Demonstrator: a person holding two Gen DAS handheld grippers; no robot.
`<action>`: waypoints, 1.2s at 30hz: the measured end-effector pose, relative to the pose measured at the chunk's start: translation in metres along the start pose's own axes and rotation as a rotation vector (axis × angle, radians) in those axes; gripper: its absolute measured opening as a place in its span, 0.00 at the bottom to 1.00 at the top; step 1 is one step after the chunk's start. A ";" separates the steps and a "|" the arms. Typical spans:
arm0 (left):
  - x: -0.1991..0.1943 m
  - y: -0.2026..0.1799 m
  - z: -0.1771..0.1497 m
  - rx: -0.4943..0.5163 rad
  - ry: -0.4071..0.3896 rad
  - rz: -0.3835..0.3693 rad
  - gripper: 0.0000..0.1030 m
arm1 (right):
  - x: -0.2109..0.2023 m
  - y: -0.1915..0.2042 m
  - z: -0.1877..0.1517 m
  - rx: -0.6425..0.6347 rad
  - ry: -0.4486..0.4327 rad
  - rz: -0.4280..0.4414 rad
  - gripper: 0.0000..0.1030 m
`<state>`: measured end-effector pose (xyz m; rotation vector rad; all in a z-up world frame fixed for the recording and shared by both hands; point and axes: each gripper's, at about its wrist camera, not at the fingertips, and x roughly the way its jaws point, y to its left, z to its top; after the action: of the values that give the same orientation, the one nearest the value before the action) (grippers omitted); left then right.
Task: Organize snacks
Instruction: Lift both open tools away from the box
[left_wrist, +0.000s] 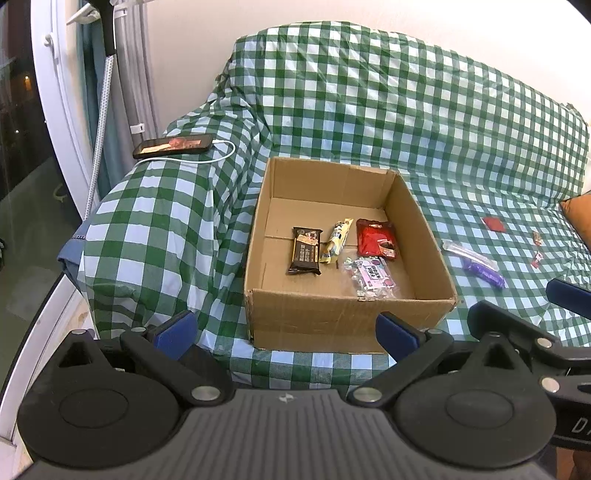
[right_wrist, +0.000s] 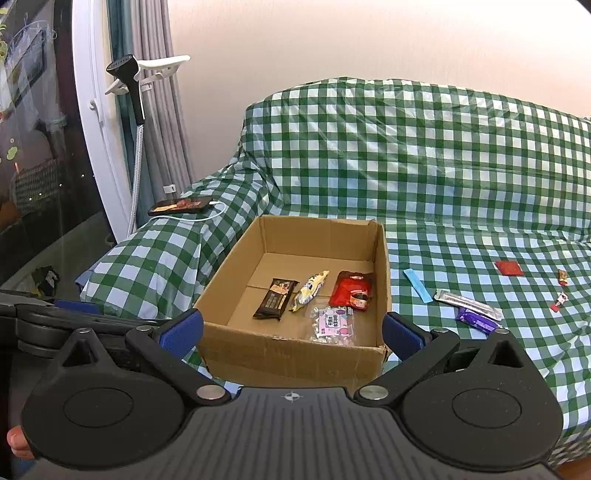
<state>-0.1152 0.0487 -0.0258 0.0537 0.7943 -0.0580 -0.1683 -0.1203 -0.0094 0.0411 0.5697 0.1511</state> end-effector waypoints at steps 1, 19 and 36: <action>0.001 0.000 0.000 -0.001 0.002 0.000 1.00 | 0.001 0.000 0.000 -0.001 0.003 0.000 1.00; 0.016 0.000 0.001 0.002 0.040 0.007 1.00 | 0.016 -0.003 0.001 0.005 0.048 0.004 1.00; 0.035 -0.008 0.006 0.027 0.069 0.018 1.00 | 0.032 -0.015 -0.001 0.021 0.077 0.007 1.00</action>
<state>-0.0870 0.0395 -0.0461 0.0892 0.8619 -0.0498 -0.1403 -0.1302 -0.0283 0.0579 0.6484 0.1542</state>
